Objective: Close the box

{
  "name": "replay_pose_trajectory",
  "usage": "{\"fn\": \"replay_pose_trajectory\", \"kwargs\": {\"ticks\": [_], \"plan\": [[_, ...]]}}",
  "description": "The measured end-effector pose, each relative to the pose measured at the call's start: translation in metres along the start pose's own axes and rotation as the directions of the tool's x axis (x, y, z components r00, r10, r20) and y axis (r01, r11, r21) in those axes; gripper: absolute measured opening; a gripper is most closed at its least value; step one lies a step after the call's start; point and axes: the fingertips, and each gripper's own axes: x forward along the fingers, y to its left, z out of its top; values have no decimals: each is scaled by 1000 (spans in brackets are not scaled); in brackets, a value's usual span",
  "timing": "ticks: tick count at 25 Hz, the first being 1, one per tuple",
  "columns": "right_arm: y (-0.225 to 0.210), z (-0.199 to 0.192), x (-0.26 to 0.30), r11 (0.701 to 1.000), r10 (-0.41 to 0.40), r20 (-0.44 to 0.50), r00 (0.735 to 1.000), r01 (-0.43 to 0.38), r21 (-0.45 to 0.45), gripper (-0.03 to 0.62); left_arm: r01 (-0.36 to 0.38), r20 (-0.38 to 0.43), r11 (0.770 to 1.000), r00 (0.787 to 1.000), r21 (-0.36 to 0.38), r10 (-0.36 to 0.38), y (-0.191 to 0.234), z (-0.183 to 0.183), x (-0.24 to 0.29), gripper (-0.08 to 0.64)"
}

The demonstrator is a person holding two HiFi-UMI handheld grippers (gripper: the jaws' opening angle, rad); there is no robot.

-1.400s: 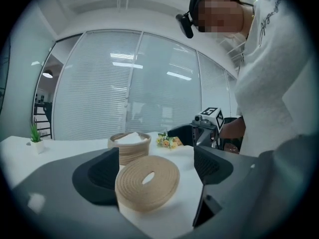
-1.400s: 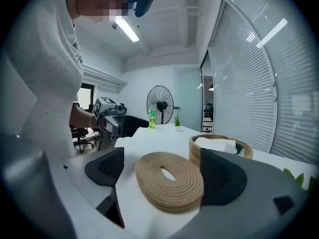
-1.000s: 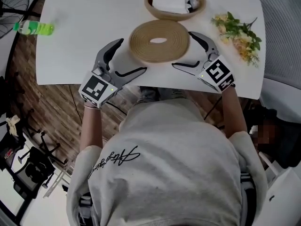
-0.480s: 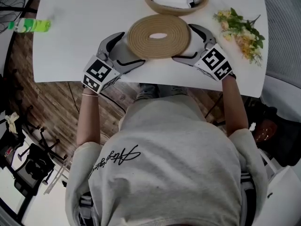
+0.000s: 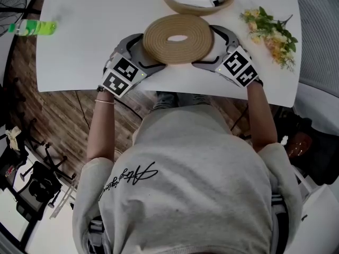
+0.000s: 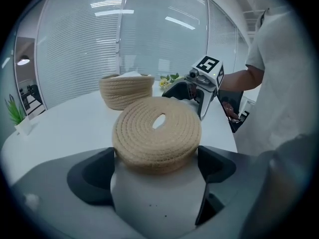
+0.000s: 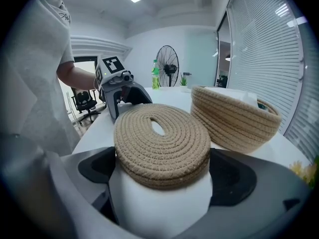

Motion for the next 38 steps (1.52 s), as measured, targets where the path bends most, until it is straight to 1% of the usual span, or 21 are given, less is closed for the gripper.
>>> {"fn": "replay_pose_trajectory", "kwargs": {"ticks": [8,16,23,32,38], "plan": [[1,3,-1,1000,-29,7,1000,29,-5,577,-11,6,1000,1000,1,11,1,1,-2,500],[16,8,-7,998,-54,31,998,54,8,575,1,51,1000,999,14,-1,-8,2,-15,499],[30,29,-21,995,-101,54,993,102,-23,575,-2,80,999,997,39,-1,-14,6,-37,499],[48,63,-33,988,-151,85,985,154,-28,575,7,127,997,992,79,-17,-14,13,-73,499],[60,78,-37,978,-198,109,974,203,-40,575,5,149,993,989,121,-23,-14,14,-89,499]]}}
